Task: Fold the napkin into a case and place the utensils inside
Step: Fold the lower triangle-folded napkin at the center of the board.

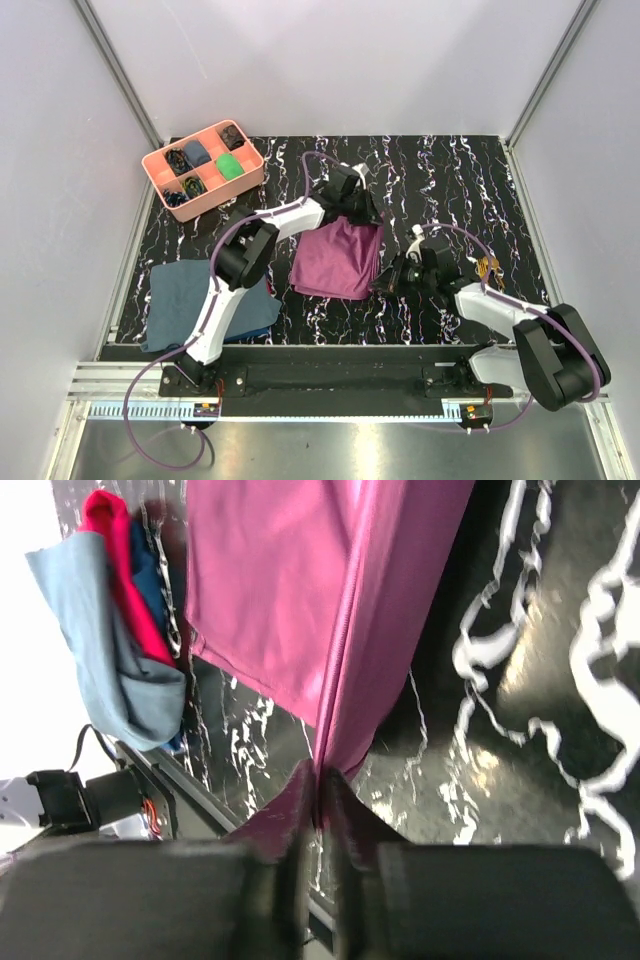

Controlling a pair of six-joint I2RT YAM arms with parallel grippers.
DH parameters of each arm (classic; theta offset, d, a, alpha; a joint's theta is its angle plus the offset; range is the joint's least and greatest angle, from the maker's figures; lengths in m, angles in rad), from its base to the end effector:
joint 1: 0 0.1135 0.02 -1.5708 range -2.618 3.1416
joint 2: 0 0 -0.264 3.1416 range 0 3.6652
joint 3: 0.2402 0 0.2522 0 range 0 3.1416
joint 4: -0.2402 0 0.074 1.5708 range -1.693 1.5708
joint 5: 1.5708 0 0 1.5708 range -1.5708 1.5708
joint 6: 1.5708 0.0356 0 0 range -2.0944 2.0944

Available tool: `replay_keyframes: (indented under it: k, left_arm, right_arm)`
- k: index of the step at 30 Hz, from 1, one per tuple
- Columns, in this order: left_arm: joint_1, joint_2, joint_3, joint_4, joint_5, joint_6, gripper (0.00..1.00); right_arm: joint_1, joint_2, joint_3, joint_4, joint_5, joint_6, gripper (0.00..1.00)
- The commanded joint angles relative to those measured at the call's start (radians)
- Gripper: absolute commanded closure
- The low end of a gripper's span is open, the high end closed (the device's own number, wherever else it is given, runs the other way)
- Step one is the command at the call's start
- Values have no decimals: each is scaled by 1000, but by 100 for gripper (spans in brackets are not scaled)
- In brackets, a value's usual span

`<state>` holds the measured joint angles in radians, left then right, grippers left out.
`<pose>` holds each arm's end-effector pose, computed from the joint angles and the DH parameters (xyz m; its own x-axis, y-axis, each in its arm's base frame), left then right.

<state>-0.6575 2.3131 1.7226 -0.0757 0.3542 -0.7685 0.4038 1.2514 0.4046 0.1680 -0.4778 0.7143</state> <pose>0.4039 -0.3274 0.1551 -0.9001 -0.1286 -0.4162 0.2273 0.6764 -0.7005 0.2019 0.1041 0.1541 -0.8804 0.2564 -0.3989 -0.1340 0.6723 0.7280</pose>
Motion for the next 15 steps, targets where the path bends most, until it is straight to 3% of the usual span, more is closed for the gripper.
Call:
replay_keyframes:
  k: [1,2,6,9,12,15]
  left_arm:
    - [22,-11,112,203,-141,21,81]
    - [18,-12,111,192,-133,26,64]
    - [18,-73,115,114,-70,67,45]
    - [29,-136,127,-1,-6,123,38]
    - [41,-262,72,-93,6,175,38]
    - [41,-418,-81,-98,9,196,38]
  right_arm:
    - [15,-55,-24,-216,-19,-7,75]
    - [13,-72,-10,-249,23,-10,72]
    - [10,-125,23,-415,156,7,46]
    - [-22,-144,92,-501,202,31,26]
    - [-62,-115,186,-525,214,4,19]
    - [-118,-11,299,-524,228,-65,16]
